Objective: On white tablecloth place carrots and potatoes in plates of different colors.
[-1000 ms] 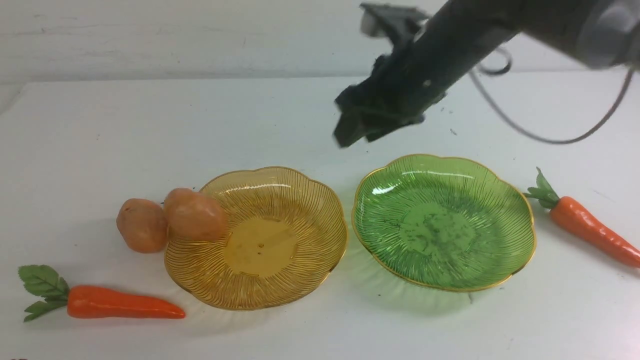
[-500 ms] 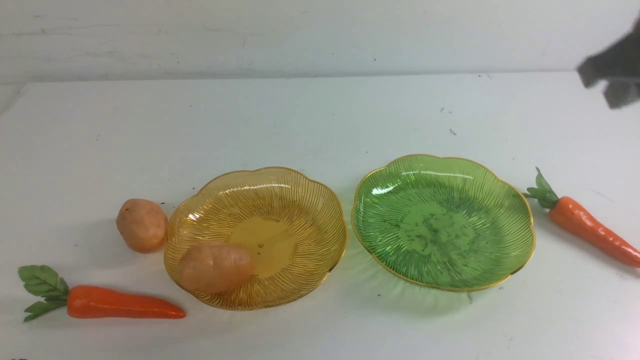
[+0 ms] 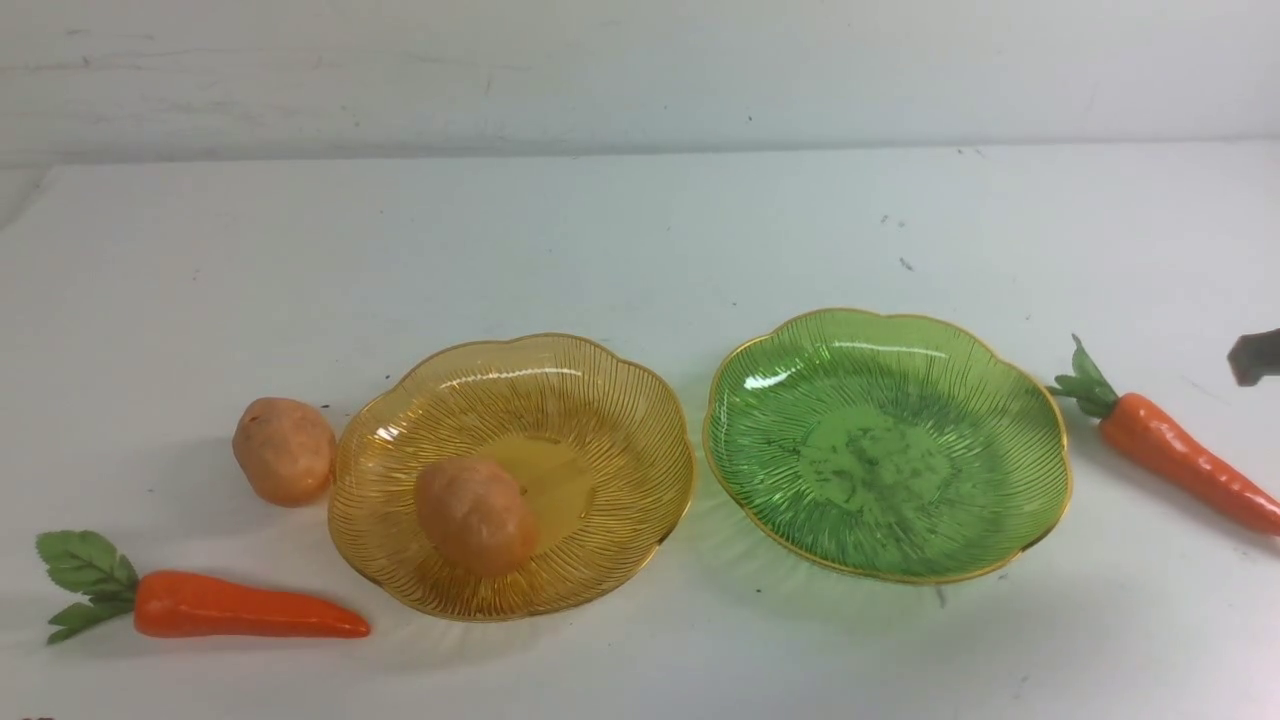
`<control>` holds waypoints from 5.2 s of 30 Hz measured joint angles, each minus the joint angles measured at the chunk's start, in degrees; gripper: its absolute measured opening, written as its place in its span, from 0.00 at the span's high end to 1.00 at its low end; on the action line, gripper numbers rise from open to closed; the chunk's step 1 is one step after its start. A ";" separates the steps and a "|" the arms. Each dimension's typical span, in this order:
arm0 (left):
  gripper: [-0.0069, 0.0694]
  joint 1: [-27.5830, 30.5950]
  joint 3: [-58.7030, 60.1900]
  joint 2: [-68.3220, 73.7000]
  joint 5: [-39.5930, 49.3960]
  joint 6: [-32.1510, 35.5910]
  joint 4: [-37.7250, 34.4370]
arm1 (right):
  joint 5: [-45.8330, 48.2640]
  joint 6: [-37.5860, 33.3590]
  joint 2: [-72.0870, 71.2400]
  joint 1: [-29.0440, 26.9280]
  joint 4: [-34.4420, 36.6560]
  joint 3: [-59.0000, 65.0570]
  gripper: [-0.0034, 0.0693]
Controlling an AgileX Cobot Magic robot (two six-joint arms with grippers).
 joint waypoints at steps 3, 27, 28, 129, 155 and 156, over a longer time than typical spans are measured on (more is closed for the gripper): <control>0.91 0.00 0.00 0.00 0.00 0.00 0.00 | -4.57 -3.16 3.18 0.00 -2.66 0.00 0.30; 0.91 0.00 0.00 0.00 0.00 0.00 0.00 | 2.33 -6.24 11.42 0.00 2.60 -6.78 0.63; 0.91 0.00 0.00 0.00 0.00 0.00 0.00 | 3.90 -6.05 10.88 0.00 4.73 -7.96 0.63; 0.05 -0.77 -64.63 103.88 3.83 -7.52 -7.59 | 6.62 -1.40 -45.06 23.67 8.10 9.19 0.97; 0.43 -10.93 -65.10 89.21 6.48 -3.39 -8.47 | 6.56 -1.40 -45.06 23.67 8.15 9.21 0.97; 0.43 -12.99 -65.62 90.34 6.50 -2.20 -9.50 | 6.56 -1.40 -45.06 23.67 8.21 9.21 0.97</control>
